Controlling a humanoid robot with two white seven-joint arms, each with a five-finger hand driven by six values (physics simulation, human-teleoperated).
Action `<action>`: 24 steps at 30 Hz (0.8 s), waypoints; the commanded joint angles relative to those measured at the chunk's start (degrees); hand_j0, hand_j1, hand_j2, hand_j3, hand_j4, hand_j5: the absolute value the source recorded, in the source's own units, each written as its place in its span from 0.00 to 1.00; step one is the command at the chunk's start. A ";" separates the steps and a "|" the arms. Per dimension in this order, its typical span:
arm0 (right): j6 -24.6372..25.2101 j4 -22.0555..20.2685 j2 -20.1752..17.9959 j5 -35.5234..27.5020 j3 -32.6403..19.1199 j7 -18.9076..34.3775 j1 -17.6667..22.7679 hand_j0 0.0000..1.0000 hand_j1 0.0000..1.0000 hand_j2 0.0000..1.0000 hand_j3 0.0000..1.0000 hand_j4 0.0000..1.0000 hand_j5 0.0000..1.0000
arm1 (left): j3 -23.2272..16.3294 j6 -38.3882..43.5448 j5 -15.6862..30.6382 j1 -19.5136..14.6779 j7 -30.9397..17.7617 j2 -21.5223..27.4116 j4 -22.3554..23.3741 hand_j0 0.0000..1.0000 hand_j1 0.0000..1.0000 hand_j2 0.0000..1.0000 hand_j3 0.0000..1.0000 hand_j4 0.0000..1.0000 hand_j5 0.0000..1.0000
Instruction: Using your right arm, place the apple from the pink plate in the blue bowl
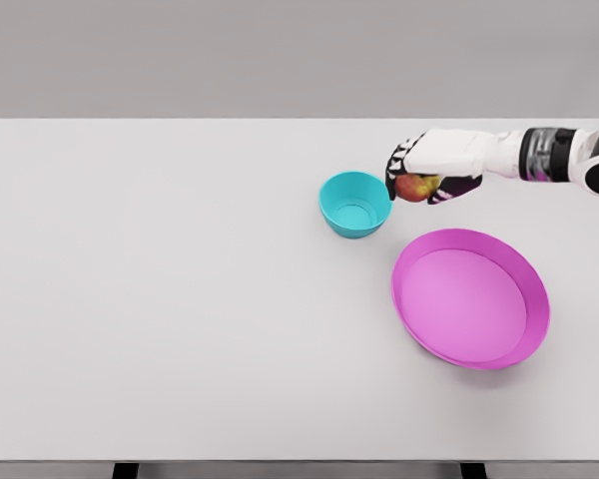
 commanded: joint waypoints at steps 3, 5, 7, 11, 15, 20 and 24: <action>0.13 2.44 2.59 0.55 1.55 -0.02 -0.35 0.50 0.50 0.50 0.50 0.50 0.50 | 0.02 -0.03 0.00 0.00 -0.01 0.00 0.00 1.00 1.00 1.00 1.00 1.00 1.00; 0.13 3.58 3.73 0.64 1.90 -0.02 -0.88 0.50 0.50 0.50 0.50 0.50 0.50 | 0.02 -0.03 0.00 0.00 -0.01 0.00 0.00 1.00 1.00 1.00 1.00 1.00 1.00; 0.13 5.08 4.25 0.73 3.13 -0.02 -2.02 0.50 0.50 0.50 0.50 0.50 0.50 | 0.02 -0.03 0.00 0.00 -0.01 0.00 0.00 1.00 1.00 1.00 1.00 1.00 1.00; 0.13 6.84 6.63 1.43 3.66 -0.02 -3.60 0.50 0.50 0.50 0.50 0.50 0.50 | 0.02 0.06 0.00 0.00 -0.01 0.00 0.00 1.00 1.00 1.00 1.00 1.00 1.00; 0.13 6.93 7.86 1.43 5.24 -0.02 -4.66 0.50 0.50 0.50 0.50 0.50 0.50 | 0.02 -0.03 0.00 0.00 -0.01 0.00 0.00 1.00 1.00 1.00 1.00 1.00 1.00; 0.13 9.83 10.14 1.52 7.17 -0.02 -5.80 0.50 0.50 0.50 0.50 0.50 0.50 | -0.07 0.06 0.00 0.00 -0.01 0.00 0.00 1.00 1.00 1.00 1.00 1.00 1.00; 0.13 11.23 11.38 1.96 8.05 -0.02 -6.68 0.51 0.51 0.51 0.51 0.51 0.51 | 0.02 -0.03 0.00 0.00 -0.01 0.00 0.00 1.00 1.00 1.00 1.00 1.00 1.00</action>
